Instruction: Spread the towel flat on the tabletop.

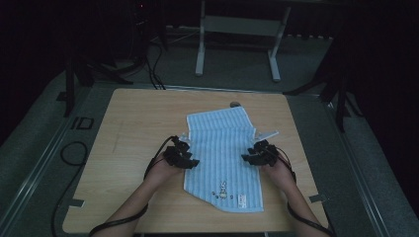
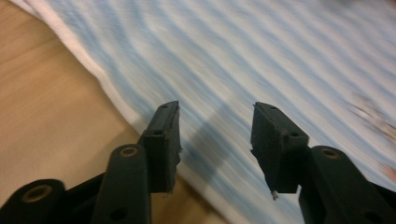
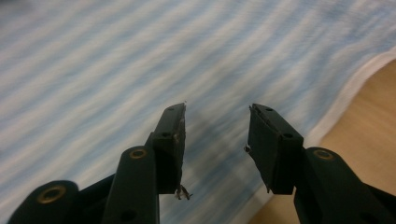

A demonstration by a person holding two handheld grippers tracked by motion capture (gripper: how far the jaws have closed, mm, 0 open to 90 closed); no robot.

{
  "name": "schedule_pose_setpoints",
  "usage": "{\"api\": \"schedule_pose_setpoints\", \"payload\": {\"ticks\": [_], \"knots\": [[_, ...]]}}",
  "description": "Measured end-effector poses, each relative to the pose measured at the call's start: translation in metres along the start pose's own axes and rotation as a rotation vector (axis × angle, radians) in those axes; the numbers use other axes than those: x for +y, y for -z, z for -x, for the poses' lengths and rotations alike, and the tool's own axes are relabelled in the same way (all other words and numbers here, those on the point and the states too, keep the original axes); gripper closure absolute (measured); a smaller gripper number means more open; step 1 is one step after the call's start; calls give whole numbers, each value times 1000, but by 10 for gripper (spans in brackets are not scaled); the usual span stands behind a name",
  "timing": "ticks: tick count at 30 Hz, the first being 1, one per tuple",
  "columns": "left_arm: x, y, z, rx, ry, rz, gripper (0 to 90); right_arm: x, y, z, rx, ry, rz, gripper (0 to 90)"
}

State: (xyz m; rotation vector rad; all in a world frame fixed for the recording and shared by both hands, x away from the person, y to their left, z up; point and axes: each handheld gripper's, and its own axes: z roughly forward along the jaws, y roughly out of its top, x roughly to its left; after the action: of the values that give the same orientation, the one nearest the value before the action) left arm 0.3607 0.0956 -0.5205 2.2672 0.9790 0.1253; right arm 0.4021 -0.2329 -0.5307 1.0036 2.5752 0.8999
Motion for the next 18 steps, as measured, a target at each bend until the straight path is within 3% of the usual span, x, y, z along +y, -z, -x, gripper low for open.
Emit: {"api": "schedule_pose_setpoints", "payload": {"ticks": [1,3,4,5,7,8,12,16,18], "knots": [[-5,8,5,2,-7,7,496,-3,6,-5,7,10,10,550],[-5,8,5,2,-7,7,471,-7,13,-11,6,22,13,550],[-22,31,17,-18,-14,27,471,-7,13,-11,6,22,13,547],[-28,37,21,-25,-12,31,447,-21,32,-27,24,42,31,534],[-33,41,24,-32,-3,24,439,-26,39,-31,33,43,44,531],[-45,46,29,-50,9,21,421,-36,51,-40,41,42,60,526],[-63,42,39,-90,20,-14,415,-51,63,-51,30,43,61,520],[-68,29,42,-102,7,-51,414,-61,68,-61,11,65,36,519],[-67,23,43,-100,5,-59,415,-64,70,-63,26,59,40,519]]}}
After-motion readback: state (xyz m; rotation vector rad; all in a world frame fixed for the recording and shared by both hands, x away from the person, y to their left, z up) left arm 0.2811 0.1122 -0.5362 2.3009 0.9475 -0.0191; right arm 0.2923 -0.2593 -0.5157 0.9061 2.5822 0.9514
